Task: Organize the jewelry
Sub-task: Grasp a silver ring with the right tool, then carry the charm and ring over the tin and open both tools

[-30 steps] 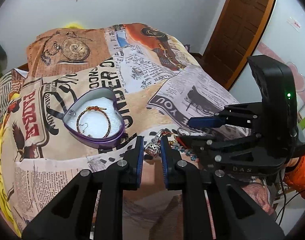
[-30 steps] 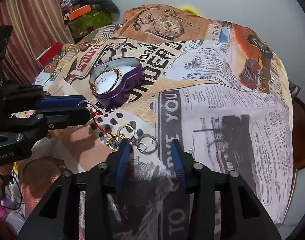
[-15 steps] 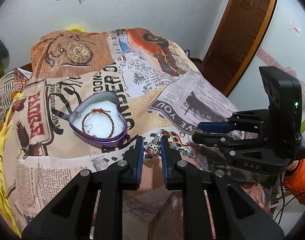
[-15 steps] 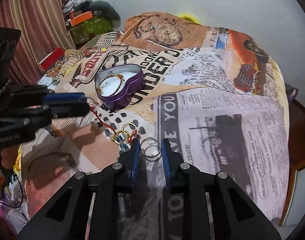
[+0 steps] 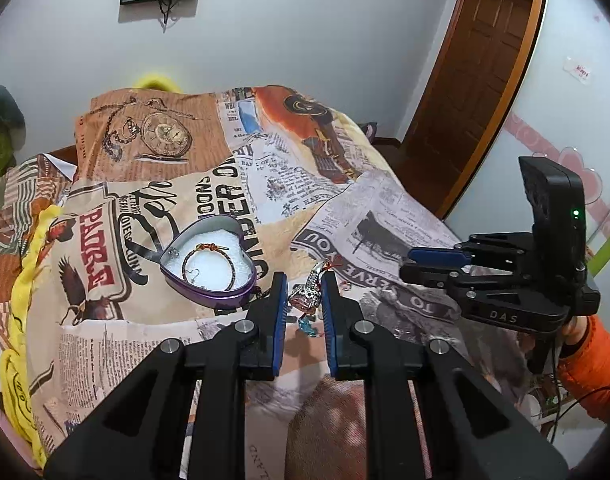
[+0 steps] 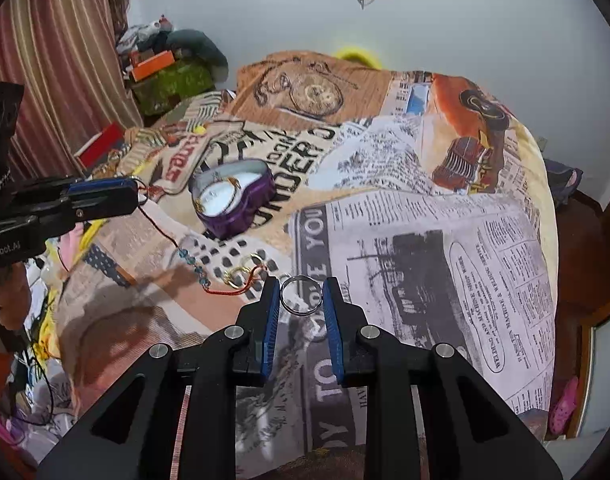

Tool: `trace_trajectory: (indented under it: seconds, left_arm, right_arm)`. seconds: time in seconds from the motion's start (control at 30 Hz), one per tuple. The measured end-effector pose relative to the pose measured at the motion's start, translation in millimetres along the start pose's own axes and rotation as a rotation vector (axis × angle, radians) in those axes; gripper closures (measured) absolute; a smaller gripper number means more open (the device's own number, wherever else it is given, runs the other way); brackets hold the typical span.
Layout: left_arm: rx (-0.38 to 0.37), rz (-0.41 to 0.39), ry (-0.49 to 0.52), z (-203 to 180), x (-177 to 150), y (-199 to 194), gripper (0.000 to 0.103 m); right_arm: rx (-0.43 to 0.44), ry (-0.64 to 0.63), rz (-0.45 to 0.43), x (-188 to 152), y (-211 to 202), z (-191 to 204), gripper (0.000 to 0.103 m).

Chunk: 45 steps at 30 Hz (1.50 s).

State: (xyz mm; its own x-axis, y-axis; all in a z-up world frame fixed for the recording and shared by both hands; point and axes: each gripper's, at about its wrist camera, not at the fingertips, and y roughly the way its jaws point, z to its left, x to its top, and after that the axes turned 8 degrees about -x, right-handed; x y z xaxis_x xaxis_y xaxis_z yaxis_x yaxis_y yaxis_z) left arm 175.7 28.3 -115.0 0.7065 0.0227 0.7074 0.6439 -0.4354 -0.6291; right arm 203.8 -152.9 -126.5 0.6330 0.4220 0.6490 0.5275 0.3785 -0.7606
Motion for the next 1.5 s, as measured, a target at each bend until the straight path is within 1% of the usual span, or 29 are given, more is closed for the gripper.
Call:
trace_trajectory:
  seconds: [0.1,0.27,0.5,0.67,0.93,1.23,1.5]
  left_arm:
    - [-0.007,0.005,-0.005,-1,-3,-3,0.087]
    - [0.040,0.008,0.007,2,-10,-6,0.087]
    - [0.083,0.004,-0.031,28,-9,-3,0.087]
    - [0.102,0.011,-0.056,50,-5,8,0.087]
    - [0.090,0.055,-0.087,78,0,42,0.087]
    - [0.075,0.082,-0.064,85,5,67,0.087]
    - [0.089,0.093,-0.049,90,6,77,0.087]
  right_arm:
    - [0.016,0.000,-0.015,1,-3,6,0.083]
    - [0.049,-0.002,-0.031,7,-1,17,0.083]
    - [0.083,0.010,-0.053,25,9,30,0.083]
    - [0.102,-0.003,-0.050,40,24,39,0.083]
    - [0.136,-0.015,-0.010,61,56,49,0.083]
    - [0.139,-0.056,0.048,79,88,55,0.083]
    - [0.152,-0.059,0.098,87,110,57,0.083]
